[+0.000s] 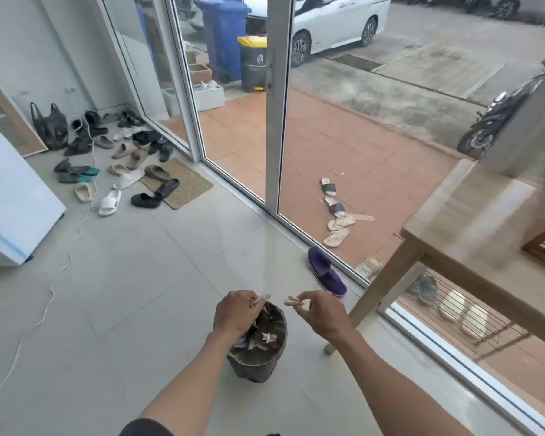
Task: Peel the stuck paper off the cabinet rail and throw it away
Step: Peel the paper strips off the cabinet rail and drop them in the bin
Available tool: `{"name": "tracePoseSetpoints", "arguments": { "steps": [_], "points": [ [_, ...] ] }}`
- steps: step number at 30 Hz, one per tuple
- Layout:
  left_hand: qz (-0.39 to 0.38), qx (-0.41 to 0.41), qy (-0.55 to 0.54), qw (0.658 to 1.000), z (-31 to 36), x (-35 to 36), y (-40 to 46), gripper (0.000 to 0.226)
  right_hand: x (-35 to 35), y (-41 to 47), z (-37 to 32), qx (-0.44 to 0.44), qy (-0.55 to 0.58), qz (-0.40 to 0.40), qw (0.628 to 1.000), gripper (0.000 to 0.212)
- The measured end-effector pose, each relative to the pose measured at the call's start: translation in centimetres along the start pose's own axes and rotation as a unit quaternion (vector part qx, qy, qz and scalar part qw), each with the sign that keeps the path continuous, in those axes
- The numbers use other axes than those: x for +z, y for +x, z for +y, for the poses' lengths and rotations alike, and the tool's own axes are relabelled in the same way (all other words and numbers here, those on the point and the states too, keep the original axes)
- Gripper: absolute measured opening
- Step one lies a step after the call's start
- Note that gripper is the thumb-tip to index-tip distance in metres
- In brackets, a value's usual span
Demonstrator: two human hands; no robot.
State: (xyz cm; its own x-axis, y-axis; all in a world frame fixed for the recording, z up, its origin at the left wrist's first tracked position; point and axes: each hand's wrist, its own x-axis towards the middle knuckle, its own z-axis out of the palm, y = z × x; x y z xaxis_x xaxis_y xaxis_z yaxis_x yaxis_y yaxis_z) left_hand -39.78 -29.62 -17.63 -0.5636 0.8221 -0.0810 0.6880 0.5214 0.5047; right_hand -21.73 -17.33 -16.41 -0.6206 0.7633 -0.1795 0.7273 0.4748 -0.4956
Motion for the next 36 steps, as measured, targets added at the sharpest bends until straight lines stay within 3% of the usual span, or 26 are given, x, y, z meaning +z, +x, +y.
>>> {"name": "tracePoseSetpoints", "arguments": {
  "steps": [8, 12, 18, 28, 36],
  "points": [
    [-0.037, -0.064, -0.031, 0.997, -2.7, 2.5, 1.0, 0.034, 4.8, 2.7, -1.6, 0.021, 0.004, -0.040, 0.999, 0.024],
    [-0.082, -0.069, -0.035, 0.994, -2.8, 2.7, 1.5, 0.036, 5.5, 3.4, -1.8, 0.022, 0.004, -0.064, 0.998, 0.034],
    [-0.081, -0.086, -0.016, 0.993, -3.6, 1.8, 1.6, 0.029, 4.4, 4.1, -0.9, 0.029, -0.021, -0.065, 0.997, 0.037],
    [-0.049, -0.004, -0.015, 0.999, 1.7, -2.9, 4.9, 0.033, -2.4, 4.4, -0.2, 0.021, 0.045, -0.017, 0.999, 0.030],
    [0.008, 0.077, -0.012, 0.997, 11.1, -8.7, 7.6, 0.030, -12.5, 4.0, 0.2, -0.014, 0.128, 0.091, 0.987, 0.021]
  ]
}}
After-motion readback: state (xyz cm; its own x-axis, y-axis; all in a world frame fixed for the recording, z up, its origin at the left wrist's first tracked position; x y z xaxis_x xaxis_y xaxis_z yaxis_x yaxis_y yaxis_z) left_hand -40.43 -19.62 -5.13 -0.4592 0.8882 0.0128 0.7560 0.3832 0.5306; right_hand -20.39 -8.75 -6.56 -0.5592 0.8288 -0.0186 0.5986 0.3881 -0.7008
